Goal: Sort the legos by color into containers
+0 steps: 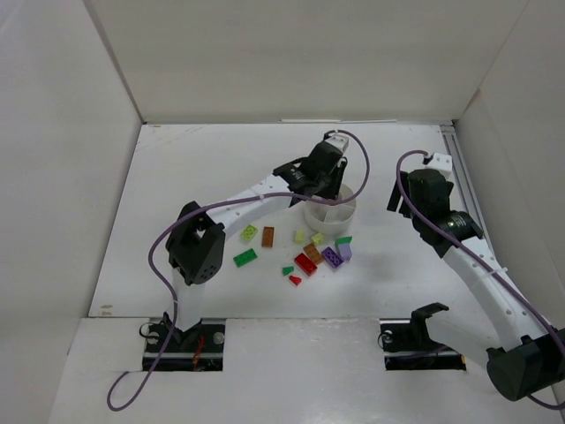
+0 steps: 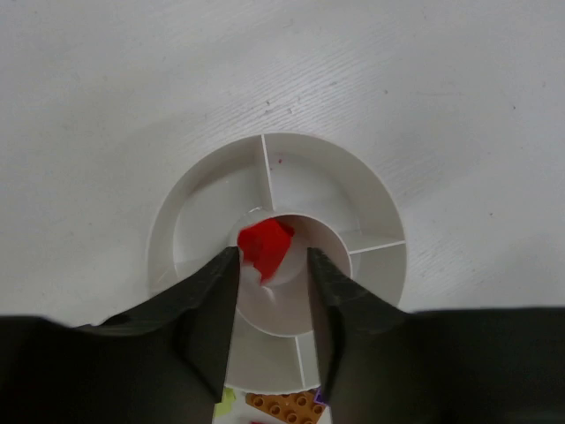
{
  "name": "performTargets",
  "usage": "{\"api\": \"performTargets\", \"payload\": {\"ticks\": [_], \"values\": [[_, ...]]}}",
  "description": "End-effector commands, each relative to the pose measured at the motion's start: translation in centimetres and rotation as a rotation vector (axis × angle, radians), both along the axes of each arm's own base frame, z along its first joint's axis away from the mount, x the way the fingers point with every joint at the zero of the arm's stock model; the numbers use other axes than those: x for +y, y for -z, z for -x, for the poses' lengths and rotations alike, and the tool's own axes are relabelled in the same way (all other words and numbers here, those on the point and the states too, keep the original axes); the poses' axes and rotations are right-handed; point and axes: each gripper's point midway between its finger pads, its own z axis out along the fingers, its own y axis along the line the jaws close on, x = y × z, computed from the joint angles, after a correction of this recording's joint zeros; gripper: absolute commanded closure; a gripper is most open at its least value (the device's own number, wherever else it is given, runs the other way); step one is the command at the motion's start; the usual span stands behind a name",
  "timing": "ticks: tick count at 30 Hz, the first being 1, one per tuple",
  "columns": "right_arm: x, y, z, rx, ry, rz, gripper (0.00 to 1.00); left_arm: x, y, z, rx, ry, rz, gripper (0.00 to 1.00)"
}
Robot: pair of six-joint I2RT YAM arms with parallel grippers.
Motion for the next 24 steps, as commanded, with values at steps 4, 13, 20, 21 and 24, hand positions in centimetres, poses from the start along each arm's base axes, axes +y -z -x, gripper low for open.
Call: {"api": "performTargets", "payload": {"ticks": [4,13,20,21,24], "values": [[0.1,-0.2,0.0,-0.015,-0.014,-0.012,0.18,0.4,-2.2,0.7,-0.042,-0.01,0.027,0.6],[3.8,-2.0,0.3,-0.106,-0.272,-0.003,0.18,3.2,-9.2,3.0,-0.132,-0.046,0.176,0.21],[14.8,-0.2,2.6,-0.059,-0.725,0.055,0.18,11.7,-13.3,6.7,-0.189,-0.23,0.304,0.0],[16.9,0.3,3.5,-0.04,-0.798,0.055,0.18,12.7,-12.9,7.2,-0.176,-0.261,0.309,0.0],[20.0,3.7,4.5,0.061,-0.888,0.069,0.19,16.4,-9.4,9.3,-0.098,-0.384,0.292,0.0]]}}
